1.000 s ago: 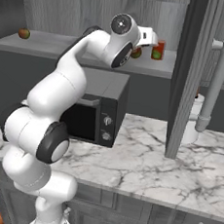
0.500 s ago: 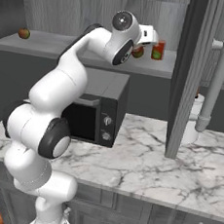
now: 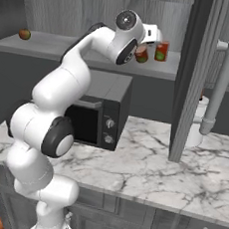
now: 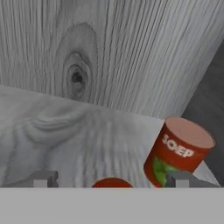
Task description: Pick the cans from the counter and place them in their designated side in the cabinet.
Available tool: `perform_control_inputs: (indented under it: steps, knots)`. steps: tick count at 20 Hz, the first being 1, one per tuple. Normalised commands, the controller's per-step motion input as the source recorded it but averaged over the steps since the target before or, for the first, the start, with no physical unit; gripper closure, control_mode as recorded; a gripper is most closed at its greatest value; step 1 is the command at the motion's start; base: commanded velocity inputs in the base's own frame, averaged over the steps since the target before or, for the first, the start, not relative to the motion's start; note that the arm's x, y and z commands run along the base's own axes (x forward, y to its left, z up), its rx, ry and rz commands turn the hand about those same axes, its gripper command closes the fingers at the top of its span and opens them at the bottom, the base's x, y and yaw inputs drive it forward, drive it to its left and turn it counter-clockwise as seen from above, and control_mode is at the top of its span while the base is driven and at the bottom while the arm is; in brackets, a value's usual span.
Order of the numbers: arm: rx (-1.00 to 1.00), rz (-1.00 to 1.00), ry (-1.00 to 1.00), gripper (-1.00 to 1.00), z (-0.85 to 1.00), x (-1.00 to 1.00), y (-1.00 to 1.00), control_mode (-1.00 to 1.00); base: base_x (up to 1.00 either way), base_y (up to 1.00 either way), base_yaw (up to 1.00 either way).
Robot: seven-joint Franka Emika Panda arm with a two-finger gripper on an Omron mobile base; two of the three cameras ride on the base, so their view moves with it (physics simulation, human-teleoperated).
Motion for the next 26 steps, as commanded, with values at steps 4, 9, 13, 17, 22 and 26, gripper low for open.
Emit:
perform_control_inputs:
  steps: [4,9,13,17,22,26]
  knots:
    - [0.00,0.00,0.00,-1.00,-0.04,0.48,-0.02,-1.00,0.00,0.00,0.00]
    - [0.00,0.00,-0.04,-1.00,0.00,0.27,-0.17,-1.00,0.00,0.00,0.00]
    - [0.00,0.02,-0.10,-1.00,0.12,0.01,-0.17,-1.00,0.00,0.00,0.00]
    - [0.00,0.03,-0.10,-1.00,0.20,-0.02,-0.02,-1.00,0.00,0.00,0.00]
    - [0.00,0.08,-0.19,-1.00,0.04,-0.31,0.05,-1.00,0.00,0.00,0.00]
    - [-0.01,0.10,-0.24,-1.00,0.00,-0.46,0.21,-1.00,0.00,0.00,0.00]
